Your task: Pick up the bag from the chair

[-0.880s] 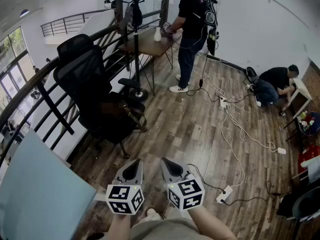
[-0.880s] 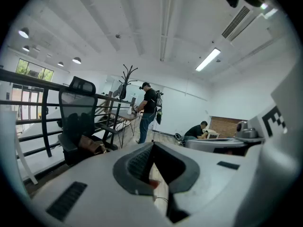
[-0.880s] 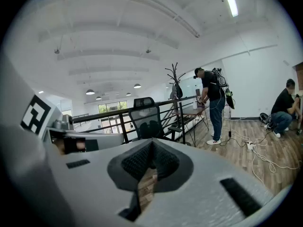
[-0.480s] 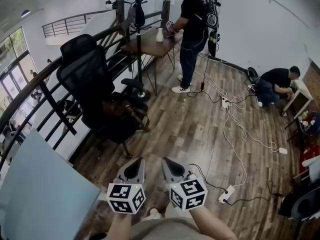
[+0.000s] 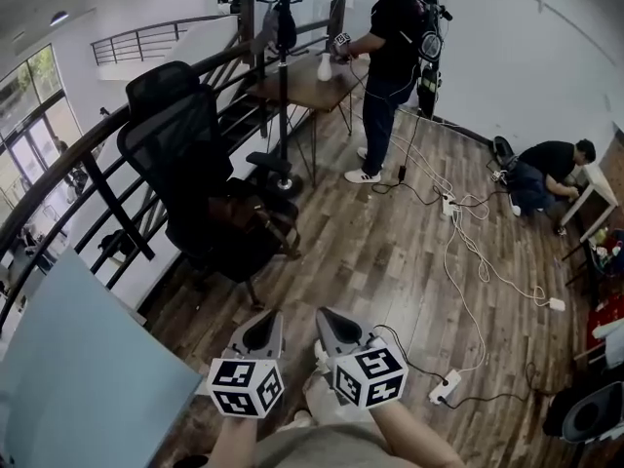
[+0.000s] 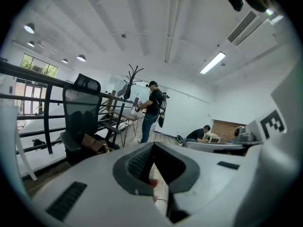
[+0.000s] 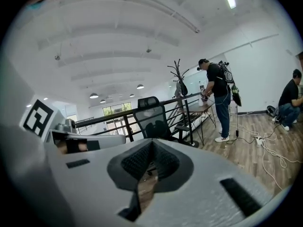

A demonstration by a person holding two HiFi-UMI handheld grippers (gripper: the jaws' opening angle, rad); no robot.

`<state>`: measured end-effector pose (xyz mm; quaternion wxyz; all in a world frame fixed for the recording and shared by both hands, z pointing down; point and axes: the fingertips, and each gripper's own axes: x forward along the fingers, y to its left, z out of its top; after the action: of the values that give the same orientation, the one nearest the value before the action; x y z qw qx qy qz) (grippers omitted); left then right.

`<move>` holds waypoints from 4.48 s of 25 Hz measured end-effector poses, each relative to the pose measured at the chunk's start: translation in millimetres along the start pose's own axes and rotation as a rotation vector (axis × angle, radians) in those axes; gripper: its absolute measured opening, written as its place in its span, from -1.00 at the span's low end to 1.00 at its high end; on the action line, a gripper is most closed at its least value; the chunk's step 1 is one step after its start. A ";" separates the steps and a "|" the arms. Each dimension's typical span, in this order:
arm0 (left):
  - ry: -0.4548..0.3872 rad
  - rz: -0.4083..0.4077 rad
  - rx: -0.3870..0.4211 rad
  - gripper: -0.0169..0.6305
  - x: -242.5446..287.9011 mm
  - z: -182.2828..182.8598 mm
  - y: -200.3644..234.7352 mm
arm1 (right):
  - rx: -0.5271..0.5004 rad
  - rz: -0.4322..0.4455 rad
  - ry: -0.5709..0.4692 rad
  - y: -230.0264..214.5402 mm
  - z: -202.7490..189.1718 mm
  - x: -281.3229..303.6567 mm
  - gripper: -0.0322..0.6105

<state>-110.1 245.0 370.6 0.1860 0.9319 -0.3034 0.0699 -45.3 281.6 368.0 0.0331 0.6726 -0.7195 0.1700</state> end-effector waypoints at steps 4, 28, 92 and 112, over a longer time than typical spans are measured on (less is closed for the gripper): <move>-0.003 0.025 0.003 -0.94 21.4 7.4 18.5 | 0.013 0.025 0.008 -10.6 5.4 30.6 -0.90; -0.093 0.306 -0.085 -0.94 212.0 100.4 137.9 | -0.089 0.315 0.070 -114.2 105.2 253.9 -0.90; 0.165 0.639 -0.412 -0.94 407.1 -64.1 511.6 | -0.257 0.303 0.554 -216.4 -195.3 696.8 -0.49; 0.152 0.670 -0.442 -0.94 404.6 -82.6 529.7 | -0.476 0.336 0.708 -214.2 -263.4 741.4 -0.72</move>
<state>-98.8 -336.7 706.2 0.3708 0.7114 -0.5831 0.1282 47.7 -359.4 863.3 0.4024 0.4207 -0.7821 0.2220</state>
